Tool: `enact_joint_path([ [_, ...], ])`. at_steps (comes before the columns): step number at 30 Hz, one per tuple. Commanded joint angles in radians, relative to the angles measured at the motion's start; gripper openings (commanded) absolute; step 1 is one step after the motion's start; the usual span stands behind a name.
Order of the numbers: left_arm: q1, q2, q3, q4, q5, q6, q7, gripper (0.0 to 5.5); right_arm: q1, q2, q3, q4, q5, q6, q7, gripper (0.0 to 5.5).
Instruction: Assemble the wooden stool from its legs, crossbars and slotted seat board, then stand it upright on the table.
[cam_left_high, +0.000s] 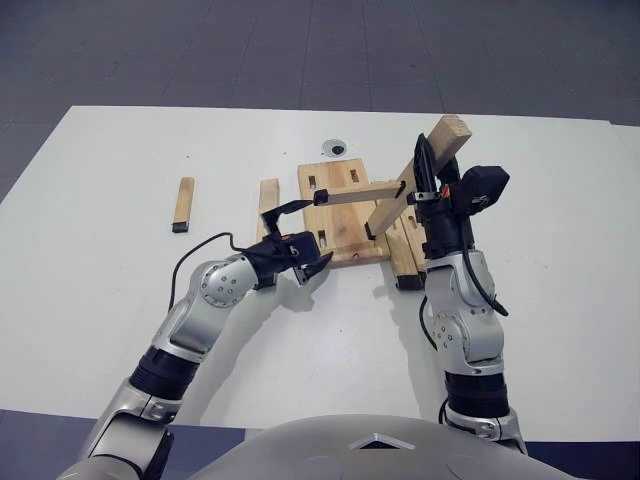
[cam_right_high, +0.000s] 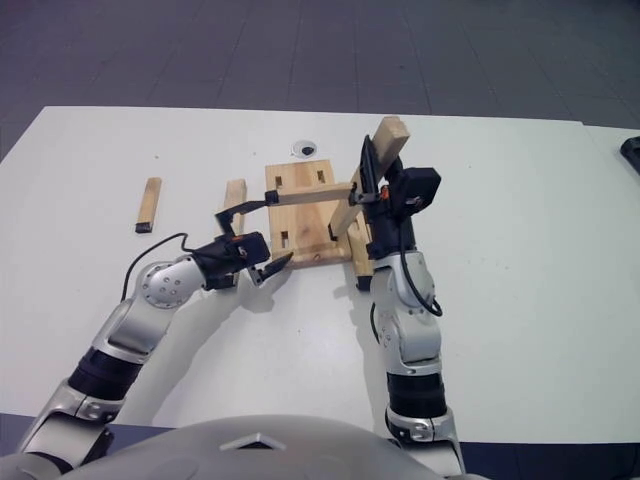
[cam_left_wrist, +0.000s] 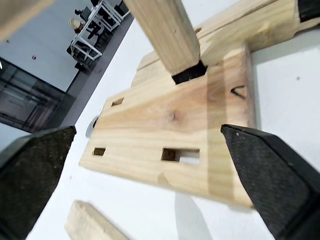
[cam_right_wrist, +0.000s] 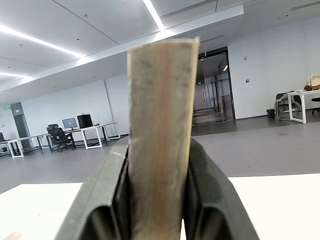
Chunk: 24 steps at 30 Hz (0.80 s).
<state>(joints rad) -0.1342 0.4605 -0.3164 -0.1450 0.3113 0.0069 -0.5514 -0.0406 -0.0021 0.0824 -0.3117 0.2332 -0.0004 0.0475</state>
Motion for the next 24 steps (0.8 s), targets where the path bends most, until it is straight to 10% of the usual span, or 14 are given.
enact_joint_path([
  [1,0.027,0.036,0.086,0.045,-0.012,0.062,0.029,5.4,0.137,-0.089,-0.004,0.143,-0.052,0.307,-0.015,1.03],
  [24,-0.495,-0.319,0.687,-0.076,-0.8,0.379,0.464,5.4,0.128,-0.33,0.109,0.12,0.077,0.663,0.079,1.03],
])
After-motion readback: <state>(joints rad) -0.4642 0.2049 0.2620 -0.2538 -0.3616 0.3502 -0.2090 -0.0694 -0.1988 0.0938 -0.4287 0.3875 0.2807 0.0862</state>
